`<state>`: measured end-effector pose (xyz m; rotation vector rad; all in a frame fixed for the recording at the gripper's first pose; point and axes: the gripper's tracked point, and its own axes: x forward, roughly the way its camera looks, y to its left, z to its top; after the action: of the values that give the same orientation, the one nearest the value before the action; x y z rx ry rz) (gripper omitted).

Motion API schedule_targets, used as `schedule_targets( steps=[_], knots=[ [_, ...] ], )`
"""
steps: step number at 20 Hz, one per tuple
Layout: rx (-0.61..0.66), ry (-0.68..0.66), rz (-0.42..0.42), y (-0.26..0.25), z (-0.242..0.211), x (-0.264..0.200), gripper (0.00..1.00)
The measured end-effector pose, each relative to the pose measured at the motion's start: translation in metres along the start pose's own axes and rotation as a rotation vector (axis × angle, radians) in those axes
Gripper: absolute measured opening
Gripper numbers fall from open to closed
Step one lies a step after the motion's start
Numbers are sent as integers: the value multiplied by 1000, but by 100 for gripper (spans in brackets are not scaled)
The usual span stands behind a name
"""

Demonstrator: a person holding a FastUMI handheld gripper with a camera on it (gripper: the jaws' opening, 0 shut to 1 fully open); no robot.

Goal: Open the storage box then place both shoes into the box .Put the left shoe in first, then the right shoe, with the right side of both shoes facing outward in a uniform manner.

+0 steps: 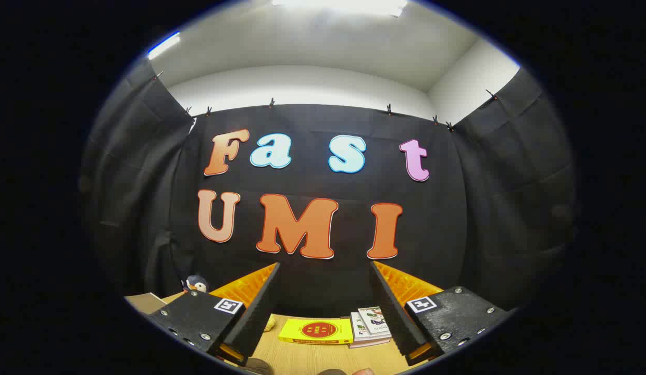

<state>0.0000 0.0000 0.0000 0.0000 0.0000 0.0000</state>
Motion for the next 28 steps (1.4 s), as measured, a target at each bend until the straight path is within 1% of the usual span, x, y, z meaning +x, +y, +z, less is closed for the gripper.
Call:
schedule_targets(
  steps=[7, 16, 21, 23, 26, 28],
  knots=[
    [-22, 4, 43, 11, -2, -7, 98],
    [-35, 22, 65, -2, -9, -11, 99],
    [-22, 34, 121, 4, -16, -13, 99],
    [7, 64, 167, 13, -27, -13, 98],
    [86, 127, 245, 32, -42, -19, 99],
    [110, 157, 261, 39, -52, -17, 99]
  ],
)
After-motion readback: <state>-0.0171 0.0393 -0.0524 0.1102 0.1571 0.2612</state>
